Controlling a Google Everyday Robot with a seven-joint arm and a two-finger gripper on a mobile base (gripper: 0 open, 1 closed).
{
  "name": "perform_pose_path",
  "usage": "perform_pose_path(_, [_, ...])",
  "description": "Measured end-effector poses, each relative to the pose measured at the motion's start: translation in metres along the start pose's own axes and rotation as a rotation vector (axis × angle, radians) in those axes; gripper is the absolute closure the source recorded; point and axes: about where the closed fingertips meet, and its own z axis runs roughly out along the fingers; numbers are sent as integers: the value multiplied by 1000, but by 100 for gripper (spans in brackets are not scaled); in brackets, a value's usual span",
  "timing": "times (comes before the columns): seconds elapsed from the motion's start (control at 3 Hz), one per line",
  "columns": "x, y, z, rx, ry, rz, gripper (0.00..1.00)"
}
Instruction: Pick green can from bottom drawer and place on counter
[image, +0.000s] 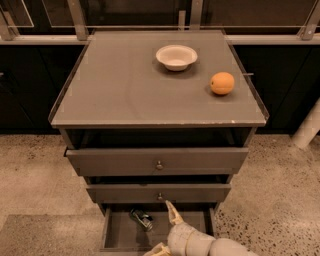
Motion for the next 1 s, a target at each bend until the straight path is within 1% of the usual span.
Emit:
perform_pose_path(0.33, [18, -1, 23, -14, -17, -7, 0])
perform_pose_path(0.67, [44, -9, 60, -18, -28, -37, 0])
perform_pose_path(1.0, [74, -9, 87, -17, -9, -26, 0])
